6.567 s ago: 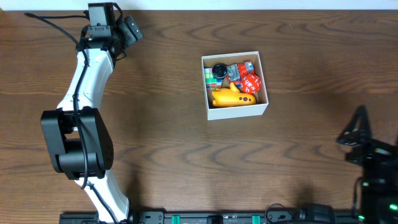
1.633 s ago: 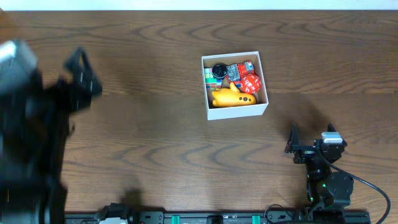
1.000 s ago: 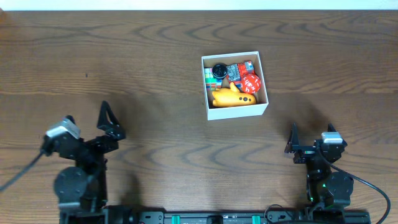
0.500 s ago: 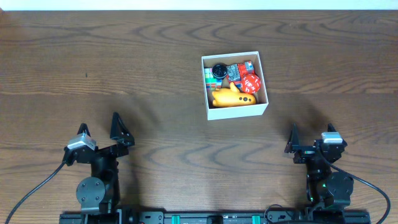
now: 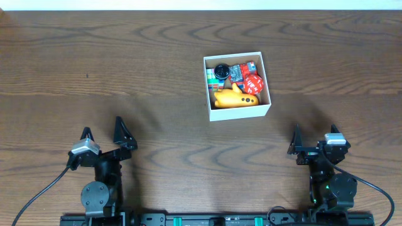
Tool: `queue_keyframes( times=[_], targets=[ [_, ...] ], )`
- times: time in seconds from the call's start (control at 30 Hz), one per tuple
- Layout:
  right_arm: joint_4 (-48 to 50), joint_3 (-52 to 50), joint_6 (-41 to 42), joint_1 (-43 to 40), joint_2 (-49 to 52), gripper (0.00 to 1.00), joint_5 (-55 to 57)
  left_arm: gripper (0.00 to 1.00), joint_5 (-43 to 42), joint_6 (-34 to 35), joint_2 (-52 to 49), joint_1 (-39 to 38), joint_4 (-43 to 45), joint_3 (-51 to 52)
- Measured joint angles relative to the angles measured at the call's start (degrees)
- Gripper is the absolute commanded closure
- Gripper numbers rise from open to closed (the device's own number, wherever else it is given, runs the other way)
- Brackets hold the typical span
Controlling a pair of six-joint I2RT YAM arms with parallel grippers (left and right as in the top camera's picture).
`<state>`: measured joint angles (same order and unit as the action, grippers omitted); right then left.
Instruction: Pack container
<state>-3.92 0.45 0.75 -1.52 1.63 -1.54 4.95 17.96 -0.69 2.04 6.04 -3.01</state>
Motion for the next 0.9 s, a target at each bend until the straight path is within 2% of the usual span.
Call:
queue_keyframes(
  times=[0.9],
  targets=[
    [0.0,0.0,0.0,0.0,0.0,0.01,0.0,0.02,-2.7,0.0,0.1,0.0,-6.0,2.4]
  ],
)
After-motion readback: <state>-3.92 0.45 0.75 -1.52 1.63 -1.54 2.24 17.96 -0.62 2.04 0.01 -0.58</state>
